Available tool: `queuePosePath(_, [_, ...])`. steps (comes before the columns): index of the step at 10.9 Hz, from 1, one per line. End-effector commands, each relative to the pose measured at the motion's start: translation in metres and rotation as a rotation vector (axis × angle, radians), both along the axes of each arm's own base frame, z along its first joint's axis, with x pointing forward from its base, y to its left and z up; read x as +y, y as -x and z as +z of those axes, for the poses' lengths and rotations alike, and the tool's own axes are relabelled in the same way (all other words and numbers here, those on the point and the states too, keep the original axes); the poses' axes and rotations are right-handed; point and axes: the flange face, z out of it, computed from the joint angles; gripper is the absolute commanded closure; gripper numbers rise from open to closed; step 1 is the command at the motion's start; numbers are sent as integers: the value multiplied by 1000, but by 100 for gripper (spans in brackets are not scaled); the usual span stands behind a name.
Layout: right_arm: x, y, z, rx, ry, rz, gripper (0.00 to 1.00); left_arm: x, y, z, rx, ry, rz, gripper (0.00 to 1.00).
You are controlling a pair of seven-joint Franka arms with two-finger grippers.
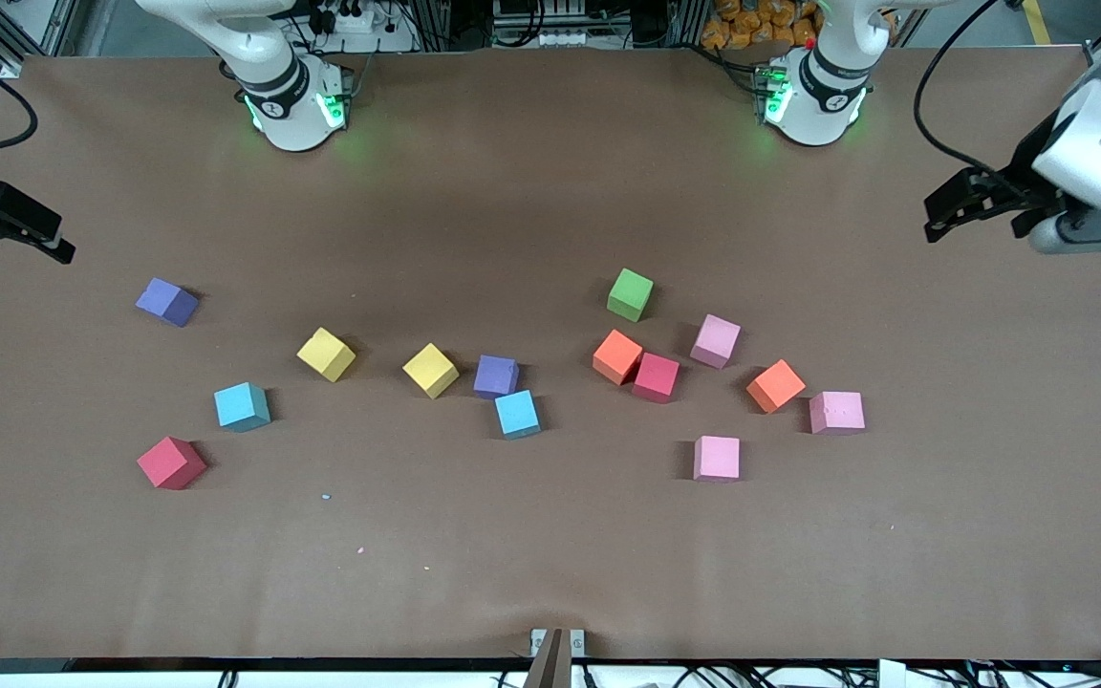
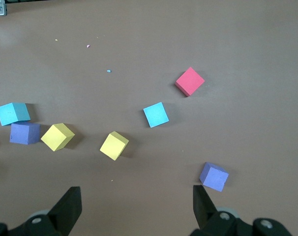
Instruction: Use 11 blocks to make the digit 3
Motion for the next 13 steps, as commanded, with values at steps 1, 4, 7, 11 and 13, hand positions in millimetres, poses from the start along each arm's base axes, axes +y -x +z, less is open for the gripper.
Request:
queuePosePath(1, [1,2,3,2,-10,-7,0,-32,-11,-38,69,43,-48,0])
queuePosePath(4, [5,1,1,-2,-2,114,0,-93,-13,-118,111,13,-157,0])
queuePosePath(7, [0,-1,3,-16,99,531,0,-124,-9,-196,110,15,-208,0])
queuePosePath(11, [3,-5,15,-16,227,1002,0,-145,-16,-299,192,-29,-314,0])
queuePosePath(13, [2,-5,13,-1,238,1011,0,-160,-15,-344,195,-52,-382,0])
